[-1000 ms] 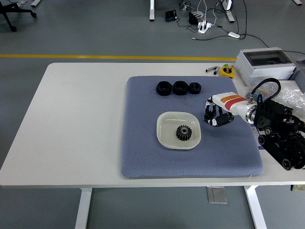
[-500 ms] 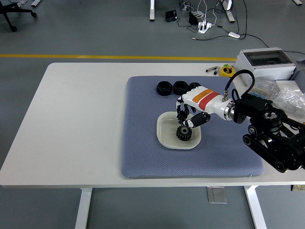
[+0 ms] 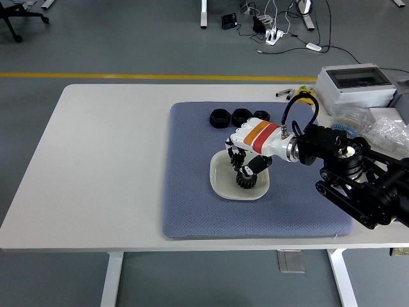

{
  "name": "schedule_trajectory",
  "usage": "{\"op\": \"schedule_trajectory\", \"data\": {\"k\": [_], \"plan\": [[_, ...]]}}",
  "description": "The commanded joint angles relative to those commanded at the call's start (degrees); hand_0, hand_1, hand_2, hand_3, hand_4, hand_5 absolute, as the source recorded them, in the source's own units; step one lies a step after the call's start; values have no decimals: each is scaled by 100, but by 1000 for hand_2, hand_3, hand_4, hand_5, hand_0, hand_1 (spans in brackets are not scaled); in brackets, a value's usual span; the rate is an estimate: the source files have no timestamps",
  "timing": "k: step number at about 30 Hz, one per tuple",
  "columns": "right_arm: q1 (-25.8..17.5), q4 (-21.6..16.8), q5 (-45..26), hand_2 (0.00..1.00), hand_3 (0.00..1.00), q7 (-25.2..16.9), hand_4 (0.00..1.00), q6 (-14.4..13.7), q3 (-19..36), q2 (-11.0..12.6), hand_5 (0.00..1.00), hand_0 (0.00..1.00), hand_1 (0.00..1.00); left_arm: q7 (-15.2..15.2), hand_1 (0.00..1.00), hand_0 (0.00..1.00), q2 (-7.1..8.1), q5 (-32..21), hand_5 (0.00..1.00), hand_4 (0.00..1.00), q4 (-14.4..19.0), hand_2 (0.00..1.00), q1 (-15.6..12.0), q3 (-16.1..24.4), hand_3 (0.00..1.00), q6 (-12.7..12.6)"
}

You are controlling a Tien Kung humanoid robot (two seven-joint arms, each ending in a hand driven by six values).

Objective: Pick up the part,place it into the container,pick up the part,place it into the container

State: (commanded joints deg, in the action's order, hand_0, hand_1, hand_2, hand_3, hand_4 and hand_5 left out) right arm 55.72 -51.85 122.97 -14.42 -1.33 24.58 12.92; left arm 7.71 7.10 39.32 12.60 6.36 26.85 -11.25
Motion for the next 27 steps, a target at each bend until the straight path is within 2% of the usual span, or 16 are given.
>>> {"op": "schedule_trajectory", "data": {"k": [14, 21, 22, 27], "plan": [[82, 55, -202, 397, 495, 18, 697, 392, -244, 27, 252, 145, 323, -2, 739, 730, 1, 3, 678, 721, -1, 769, 2, 4, 685, -1], [91, 135, -214, 401, 496, -8, 718, 507, -230, -8, 273, 137, 327, -1, 739, 730, 1, -5, 676, 722, 0, 769, 4, -3, 684, -3], [89, 157, -200, 415, 497, -17, 768, 519, -223, -13, 314, 139, 341, -1, 739, 730, 2, -3, 676, 723, 1, 770, 5, -4, 684, -2], [90, 226, -115, 415, 497, -30, 768, 479, -194, -30, 314, 139, 341, -2, 739, 730, 3, -8, 676, 723, 2, 770, 9, -11, 684, -1]]}}
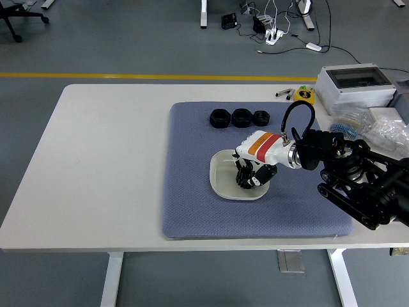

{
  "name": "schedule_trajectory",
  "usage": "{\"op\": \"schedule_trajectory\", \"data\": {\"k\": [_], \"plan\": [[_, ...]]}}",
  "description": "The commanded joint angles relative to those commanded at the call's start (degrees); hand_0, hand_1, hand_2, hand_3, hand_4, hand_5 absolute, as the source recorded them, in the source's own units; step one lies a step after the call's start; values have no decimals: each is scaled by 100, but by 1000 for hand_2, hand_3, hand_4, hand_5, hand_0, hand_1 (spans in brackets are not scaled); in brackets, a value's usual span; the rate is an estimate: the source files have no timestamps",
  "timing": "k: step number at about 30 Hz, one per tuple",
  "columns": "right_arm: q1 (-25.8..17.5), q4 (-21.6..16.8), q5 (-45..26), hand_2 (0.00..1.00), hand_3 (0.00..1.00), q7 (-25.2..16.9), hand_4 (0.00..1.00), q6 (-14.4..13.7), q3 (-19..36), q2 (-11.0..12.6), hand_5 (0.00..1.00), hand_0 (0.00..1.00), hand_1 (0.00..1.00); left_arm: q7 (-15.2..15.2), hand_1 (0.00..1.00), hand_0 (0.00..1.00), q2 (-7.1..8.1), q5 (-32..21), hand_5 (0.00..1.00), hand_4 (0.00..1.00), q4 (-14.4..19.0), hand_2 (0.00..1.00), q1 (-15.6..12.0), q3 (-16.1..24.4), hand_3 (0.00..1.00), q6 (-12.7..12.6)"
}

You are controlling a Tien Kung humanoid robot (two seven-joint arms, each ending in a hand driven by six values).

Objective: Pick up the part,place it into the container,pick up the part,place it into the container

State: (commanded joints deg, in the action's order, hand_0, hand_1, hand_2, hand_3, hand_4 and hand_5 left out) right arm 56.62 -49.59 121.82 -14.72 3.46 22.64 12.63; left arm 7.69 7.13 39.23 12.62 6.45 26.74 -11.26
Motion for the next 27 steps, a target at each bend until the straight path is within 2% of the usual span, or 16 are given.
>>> {"op": "schedule_trajectory", "data": {"k": [1, 27], "plan": [[3, 15, 20, 423, 497, -1, 859, -8, 6, -1, 294, 127, 341, -1, 739, 730, 0, -3, 676, 723, 0, 769, 0, -2, 683, 0], [8, 210, 75, 428, 500, -17, 864, 4, 248, -16, 274, 121, 349, 17, 739, 730, -4, 68, 676, 723, -1, 770, -14, 50, 685, 5]]}}
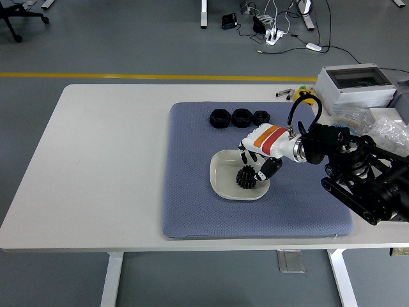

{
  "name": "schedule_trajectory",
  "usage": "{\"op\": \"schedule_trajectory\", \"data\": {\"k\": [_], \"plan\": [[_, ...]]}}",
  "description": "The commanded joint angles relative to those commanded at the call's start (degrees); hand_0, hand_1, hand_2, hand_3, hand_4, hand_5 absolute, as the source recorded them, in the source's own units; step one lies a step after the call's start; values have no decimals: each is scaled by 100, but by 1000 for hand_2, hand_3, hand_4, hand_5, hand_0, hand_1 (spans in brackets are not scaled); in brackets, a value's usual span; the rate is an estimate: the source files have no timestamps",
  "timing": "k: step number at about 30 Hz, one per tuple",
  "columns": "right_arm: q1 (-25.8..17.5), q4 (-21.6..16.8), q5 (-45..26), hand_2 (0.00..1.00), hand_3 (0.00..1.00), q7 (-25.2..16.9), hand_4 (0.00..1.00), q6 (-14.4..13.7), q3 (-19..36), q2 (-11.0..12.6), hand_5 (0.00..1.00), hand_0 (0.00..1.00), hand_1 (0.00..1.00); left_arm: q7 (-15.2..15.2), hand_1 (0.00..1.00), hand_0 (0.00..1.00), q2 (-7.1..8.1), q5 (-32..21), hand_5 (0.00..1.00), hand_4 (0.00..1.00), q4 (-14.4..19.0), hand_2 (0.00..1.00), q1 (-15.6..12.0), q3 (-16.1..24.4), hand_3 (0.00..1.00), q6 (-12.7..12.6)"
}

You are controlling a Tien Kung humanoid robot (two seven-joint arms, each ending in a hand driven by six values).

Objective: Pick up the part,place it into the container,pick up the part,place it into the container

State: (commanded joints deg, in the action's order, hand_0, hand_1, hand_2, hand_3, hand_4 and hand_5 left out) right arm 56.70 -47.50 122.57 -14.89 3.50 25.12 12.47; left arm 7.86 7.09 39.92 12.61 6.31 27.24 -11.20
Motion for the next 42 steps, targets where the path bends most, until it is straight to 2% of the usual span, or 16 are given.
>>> {"op": "schedule_trajectory", "data": {"k": [9, 16, 20, 27, 28, 33, 34, 39, 40, 42], "plan": [[-34, -47, 73, 429, 498, -13, 864, 127, 80, 73, 275, 121, 347, 6, 739, 730, 8, 21, 677, 723, 0, 770, -31, 14, 684, 2], [-139, -121, 43, 428, 496, -36, 865, 202, 354, 189, 282, 118, 346, 16, 739, 730, 13, 39, 676, 722, 1, 769, -51, 22, 686, 2], [-313, -176, -53, 428, 496, -47, 865, 218, 795, 358, 282, 118, 346, 10, 739, 730, 17, 8, 676, 722, 0, 769, -53, 6, 686, -5], [-629, -316, -895, 430, 498, -43, 859, 155, 1796, 568, 296, 119, 352, 18, 739, 730, 10, 58, 675, 722, -1, 769, -61, 41, 686, 1], [-662, -351, -1009, 477, 513, -30, 867, 103, 1935, 578, 317, 261, 423, 20, 740, 730, 8, 66, 675, 721, -1, 769, -58, 44, 685, 2], [-877, -555, -1917, 477, 513, 153, 867, -215, 2344, 658, 317, 261, 423, 6, 740, 730, -1, 14, 675, 721, -2, 769, -46, 17, 685, -8], [-933, -614, -2176, 637, 557, 216, 907, -270, 2381, 677, 416, 509, 573, 1, 740, 730, -2, -3, 676, 721, -3, 769, -45, 10, 684, -11], [-1230, -989, -3368, 637, 557, 525, 907, -407, 2476, 757, 416, 509, 573, -17, 740, 730, -9, -71, 676, 721, -4, 769, -31, -30, 684, -23], [-1297, -1067, -3629, 786, 745, 590, 998, -401, 2488, 767, 587, 767, 726, -15, 740, 730, -12, -68, 675, 720, -5, 770, -29, -28, 684, -23], [-1461, -1240, -4113, 786, 745, 748, 998, -380, 2508, 793, 587, 767, 726, -13, 740, 730, -18, -66, 675, 720, -6, 770, -26, -30, 684, -25]]}}
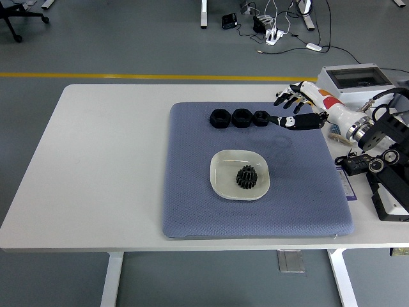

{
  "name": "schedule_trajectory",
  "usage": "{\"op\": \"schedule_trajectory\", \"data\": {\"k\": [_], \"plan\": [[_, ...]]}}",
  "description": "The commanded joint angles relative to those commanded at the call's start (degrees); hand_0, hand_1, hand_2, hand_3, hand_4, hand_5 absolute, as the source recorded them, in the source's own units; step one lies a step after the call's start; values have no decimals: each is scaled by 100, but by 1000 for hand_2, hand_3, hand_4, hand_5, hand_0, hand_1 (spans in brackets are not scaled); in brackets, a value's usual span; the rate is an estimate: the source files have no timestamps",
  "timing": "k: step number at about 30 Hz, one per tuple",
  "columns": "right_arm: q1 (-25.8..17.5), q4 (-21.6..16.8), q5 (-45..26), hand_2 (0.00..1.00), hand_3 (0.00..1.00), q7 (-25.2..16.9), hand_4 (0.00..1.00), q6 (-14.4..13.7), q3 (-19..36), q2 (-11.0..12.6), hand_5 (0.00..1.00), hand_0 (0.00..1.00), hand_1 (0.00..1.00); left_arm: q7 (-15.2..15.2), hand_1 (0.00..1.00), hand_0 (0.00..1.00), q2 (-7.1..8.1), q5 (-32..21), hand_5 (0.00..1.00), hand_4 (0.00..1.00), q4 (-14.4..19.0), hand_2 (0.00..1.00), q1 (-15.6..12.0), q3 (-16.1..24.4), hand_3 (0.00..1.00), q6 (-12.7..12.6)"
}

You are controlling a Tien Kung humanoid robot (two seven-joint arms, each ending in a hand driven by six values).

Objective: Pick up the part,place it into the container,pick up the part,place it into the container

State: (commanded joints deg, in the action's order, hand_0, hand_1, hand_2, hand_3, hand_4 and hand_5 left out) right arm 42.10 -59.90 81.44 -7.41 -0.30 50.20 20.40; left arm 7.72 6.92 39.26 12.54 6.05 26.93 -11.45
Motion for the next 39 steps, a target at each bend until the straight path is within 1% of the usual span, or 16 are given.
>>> {"op": "schedule_trajectory", "data": {"k": [3, 4, 9, 10, 12, 14, 15, 16, 19, 21, 22, 26, 31, 39], "plan": [[-214, -191, -708, 786, 745, 184, 998, 7, 48, 22, 587, 767, 726, -8, 740, 730, -9, -62, 675, 720, 1, 770, -5, -38, 684, -30], [-325, -270, -968, 841, 824, 223, 998, -22, 84, 21, 751, 848, 803, -8, 743, 730, -23, -97, 679, 721, -2, 771, -12, -40, 682, -58], [-724, -489, -2160, 841, 824, 183, 998, -264, 301, -8, 751, 848, 803, -5, 743, 730, -41, -121, 679, 721, -3, 771, -18, -51, 682, -86], [-802, -526, -2408, 868, 858, 158, 998, -305, 361, -10, 849, 904, 851, -6, 742, 730, -44, -120, 677, 719, -4, 771, -18, -48, 679, -87], [-1029, -637, -2892, 868, 858, 70, 998, -401, 546, -2, 849, 904, 851, -8, 742, 730, -54, -125, 677, 719, -11, 771, -18, -31, 679, -96], [-1162, -697, -3339, 868, 858, 26, 998, -452, 658, 5, 849, 904, 851, -9, 742, 730, -56, -126, 677, 719, -13, 771, -17, -27, 679, -98], [-1298, -753, -3600, 868, 858, 4, 998, -581, 793, 4, 849, 904, 851, -10, 742, 730, -57, -123, 677, 719, -13, 771, -18, -29, 679, -96], [-1382, -775, -3823, 897, 913, -5, 998, -681, 883, 2, 931, 987, 883, -11, 740, 729, -59, -121, 679, 718, -14, 768, -18, -27, 680, -96], [-1633, -779, -4568, 897, 913, -71, 998, -921, 1152, -3, 931, 987, 883, -14, 740, 729, -61, -122, 679, 718, -16, 768, -21, -22, 680, -92], [-1791, -754, -5037, 897, 913, -127, 998, -980, 1327, -7, 931, 987, 883, -13, 740, 729, -58, -101, 679, 718, -16, 768, -18, -16, 680, -77], [-1868, -745, -5187, 908, 937, -149, 998, -965, 1408, -8, 985, 998, 894, -13, 740, 729, -57, -91, 678, 716, -16, 769, -16, -14, 679, -71], [-2182, -755, -5048, 908, 937, -138, 998, -788, 1744, -31, 985, 998, 894, -24, 740, 729, -59, -100, 678, 716, -14, 769, -10, -26, 679, -62], [-2557, -852, -4838, 904, 933, -79, 998, -625, 2087, -126, 974, 998, 891, -26, 738, 728, -59, -90, 677, 715, -14, 767, -12, -29, 679, -59], [-2953, -1047, -4381, 901, 928, -63, 998, -421, 2425, -264, 980, 998, 888, -19, 738, 729, -62, -58, 676, 713, -15, 767, -12, -12, 679, -59]]}}
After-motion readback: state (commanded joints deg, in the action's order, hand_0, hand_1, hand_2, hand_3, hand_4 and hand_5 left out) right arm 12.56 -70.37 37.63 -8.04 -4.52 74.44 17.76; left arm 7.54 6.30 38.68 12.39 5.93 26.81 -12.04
